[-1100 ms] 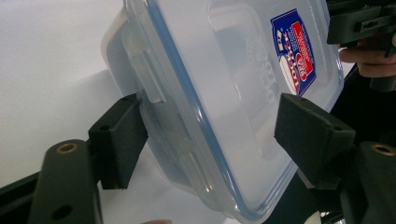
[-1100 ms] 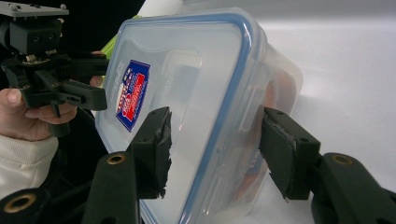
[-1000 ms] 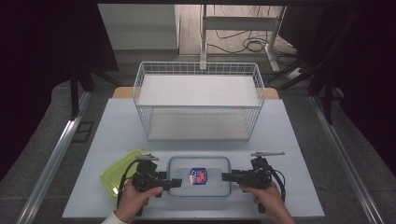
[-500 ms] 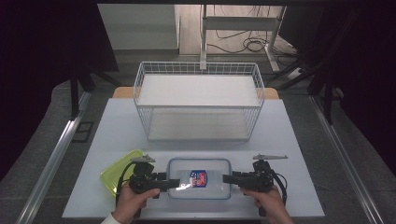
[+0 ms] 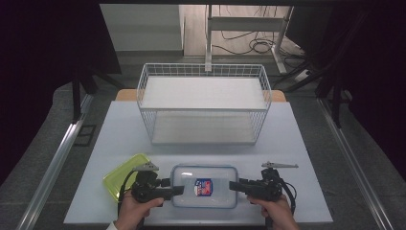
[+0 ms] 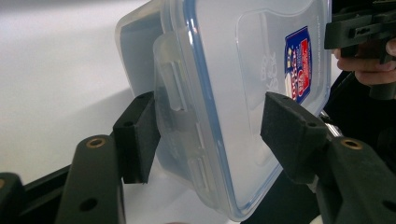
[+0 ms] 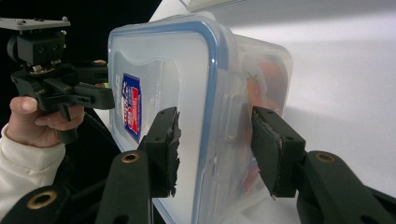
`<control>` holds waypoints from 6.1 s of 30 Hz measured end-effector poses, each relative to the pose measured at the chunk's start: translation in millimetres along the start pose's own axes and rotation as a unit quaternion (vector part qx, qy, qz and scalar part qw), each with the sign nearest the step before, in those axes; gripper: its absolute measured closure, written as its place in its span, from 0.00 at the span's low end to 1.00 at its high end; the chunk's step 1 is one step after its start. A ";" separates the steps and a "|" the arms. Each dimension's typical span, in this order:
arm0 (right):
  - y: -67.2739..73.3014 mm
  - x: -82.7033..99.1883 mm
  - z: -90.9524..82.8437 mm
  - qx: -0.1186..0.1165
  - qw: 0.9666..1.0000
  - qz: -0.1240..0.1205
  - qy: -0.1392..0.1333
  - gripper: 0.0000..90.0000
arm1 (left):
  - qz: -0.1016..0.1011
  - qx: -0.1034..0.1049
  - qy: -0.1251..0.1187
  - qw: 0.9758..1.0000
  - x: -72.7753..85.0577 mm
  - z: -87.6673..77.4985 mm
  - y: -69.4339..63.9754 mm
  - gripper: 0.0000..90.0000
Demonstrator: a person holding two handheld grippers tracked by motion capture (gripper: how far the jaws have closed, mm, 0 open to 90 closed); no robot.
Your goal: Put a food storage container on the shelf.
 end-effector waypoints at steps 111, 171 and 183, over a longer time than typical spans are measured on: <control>-11.8 -284.5 0.6 0.108 0.988 -0.035 -0.104 0.49 | -0.053 -0.012 -0.125 0.991 -286.3 -43.7 8.6 0.18; -2.1 -189.5 -12.7 0.059 0.991 -0.106 -0.063 0.74 | 0.099 -0.007 -0.080 0.992 -233.3 5.6 -41.0 1.00; -2.4 -187.5 -14.6 0.057 0.991 -0.104 -0.062 0.73 | 0.085 -0.010 -0.084 0.993 -236.9 1.9 -31.0 1.00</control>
Point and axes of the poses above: each handheld gripper's, and its own axes: z roughly forward along the jaws, x roughly out of its underside, y roughly to its left, the point moved 8 cm from there along z, roughly forward along the jaws, and after that the axes turned 9 degrees about -z, right-handed, at the moved point
